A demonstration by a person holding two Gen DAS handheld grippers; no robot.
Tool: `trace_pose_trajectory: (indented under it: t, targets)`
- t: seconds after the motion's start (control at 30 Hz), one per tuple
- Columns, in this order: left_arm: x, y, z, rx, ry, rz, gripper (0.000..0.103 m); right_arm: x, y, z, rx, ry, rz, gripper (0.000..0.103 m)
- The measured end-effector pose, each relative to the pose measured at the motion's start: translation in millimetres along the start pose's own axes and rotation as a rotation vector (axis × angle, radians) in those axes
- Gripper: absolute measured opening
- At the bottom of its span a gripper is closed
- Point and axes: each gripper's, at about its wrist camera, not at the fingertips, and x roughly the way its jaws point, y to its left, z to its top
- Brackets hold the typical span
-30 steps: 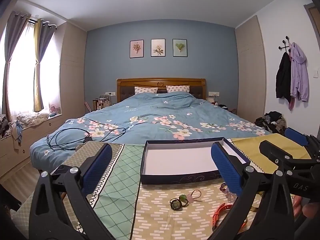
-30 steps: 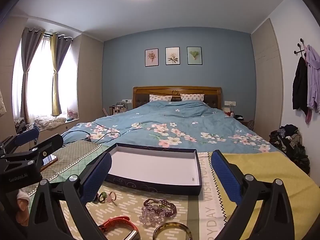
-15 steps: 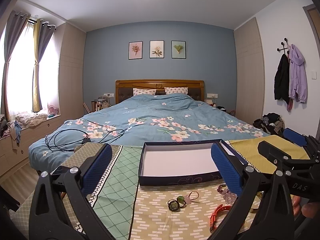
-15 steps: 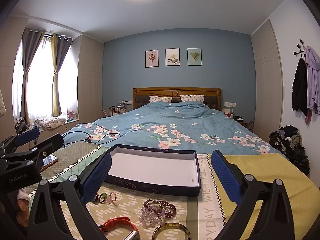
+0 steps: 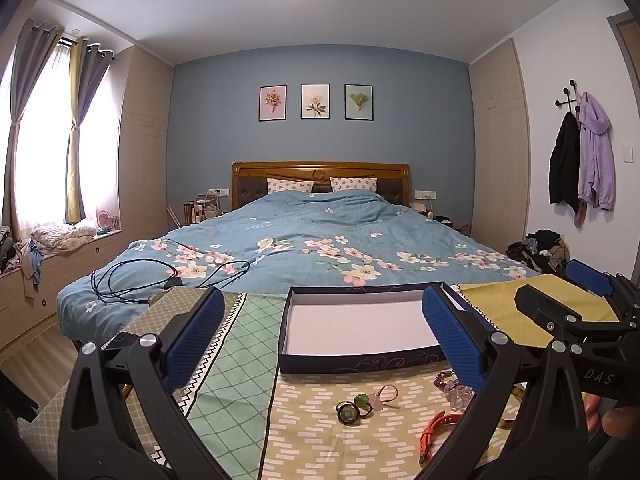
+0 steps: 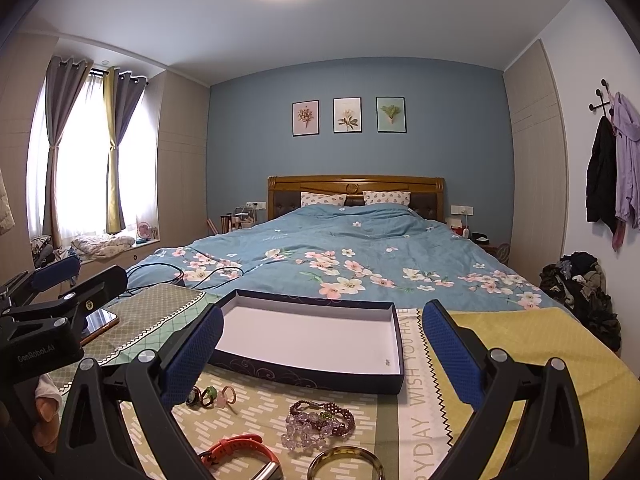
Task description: Organize jewelry
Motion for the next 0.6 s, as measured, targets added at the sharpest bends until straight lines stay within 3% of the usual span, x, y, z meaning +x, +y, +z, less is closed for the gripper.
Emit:
trace_pose_trajectory:
  t: [0.6]
  targets:
    - [0.5,1.0,-0.6,-0.004,-0.003,0.001,0.097,2.9,-1.4,-2.9,0.009,0.004,0.008,0.096]
